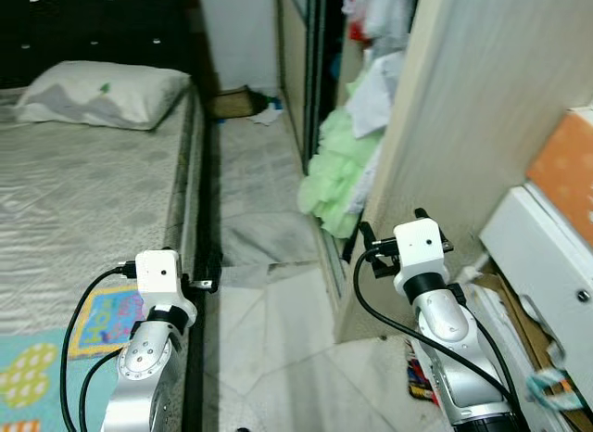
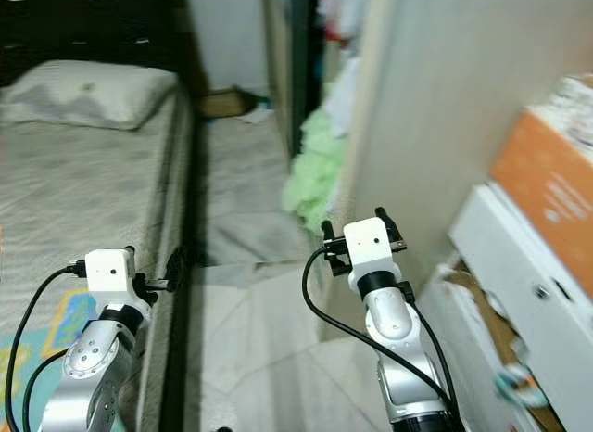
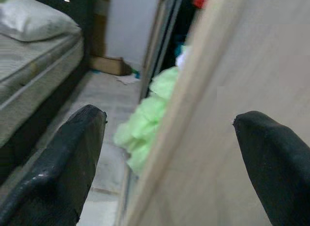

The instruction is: Clean up the room

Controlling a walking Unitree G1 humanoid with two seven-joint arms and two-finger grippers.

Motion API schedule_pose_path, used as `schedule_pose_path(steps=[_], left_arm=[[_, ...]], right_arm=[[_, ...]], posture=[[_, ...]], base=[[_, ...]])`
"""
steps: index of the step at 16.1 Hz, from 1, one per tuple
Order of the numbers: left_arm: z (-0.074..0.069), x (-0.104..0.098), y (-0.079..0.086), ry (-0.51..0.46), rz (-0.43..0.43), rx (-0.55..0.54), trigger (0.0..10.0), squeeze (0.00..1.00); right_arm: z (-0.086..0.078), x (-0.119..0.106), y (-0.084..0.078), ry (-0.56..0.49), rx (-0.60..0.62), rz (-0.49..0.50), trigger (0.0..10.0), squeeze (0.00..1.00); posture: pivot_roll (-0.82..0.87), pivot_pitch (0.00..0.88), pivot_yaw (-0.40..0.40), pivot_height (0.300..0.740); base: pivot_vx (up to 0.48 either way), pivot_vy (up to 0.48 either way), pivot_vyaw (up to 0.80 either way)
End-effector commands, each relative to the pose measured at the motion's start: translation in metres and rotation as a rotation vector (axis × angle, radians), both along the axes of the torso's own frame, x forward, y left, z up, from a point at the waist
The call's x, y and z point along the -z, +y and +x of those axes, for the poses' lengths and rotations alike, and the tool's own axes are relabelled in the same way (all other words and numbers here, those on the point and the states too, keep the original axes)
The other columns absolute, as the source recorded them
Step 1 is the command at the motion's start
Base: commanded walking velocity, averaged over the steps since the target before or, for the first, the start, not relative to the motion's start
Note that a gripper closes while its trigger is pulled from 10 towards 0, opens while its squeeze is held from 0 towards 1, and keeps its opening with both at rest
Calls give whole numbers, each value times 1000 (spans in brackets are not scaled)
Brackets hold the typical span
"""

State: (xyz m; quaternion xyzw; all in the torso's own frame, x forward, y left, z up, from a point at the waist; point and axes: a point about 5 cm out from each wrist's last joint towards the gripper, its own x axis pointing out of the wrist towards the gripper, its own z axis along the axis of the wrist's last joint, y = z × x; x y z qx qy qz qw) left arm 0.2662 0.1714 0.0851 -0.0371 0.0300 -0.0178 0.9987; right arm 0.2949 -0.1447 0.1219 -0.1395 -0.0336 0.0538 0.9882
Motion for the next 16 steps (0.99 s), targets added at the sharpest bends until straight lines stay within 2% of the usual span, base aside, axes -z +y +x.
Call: schedule_pose_path(steps=[1,16], left_arm=[[0,0,2,5,11,-9,10000,0],[2,0,0,-3,19,-16,10000,0]], right_arm=[[-1,-2,2,-12,-8,7,10000,0],[0,-3,3,-16,-21,10,10000,0]], posture=[[-67,97,9,740],[-68,92,7,740]], base=[[0,0,800],[0,0,800]])
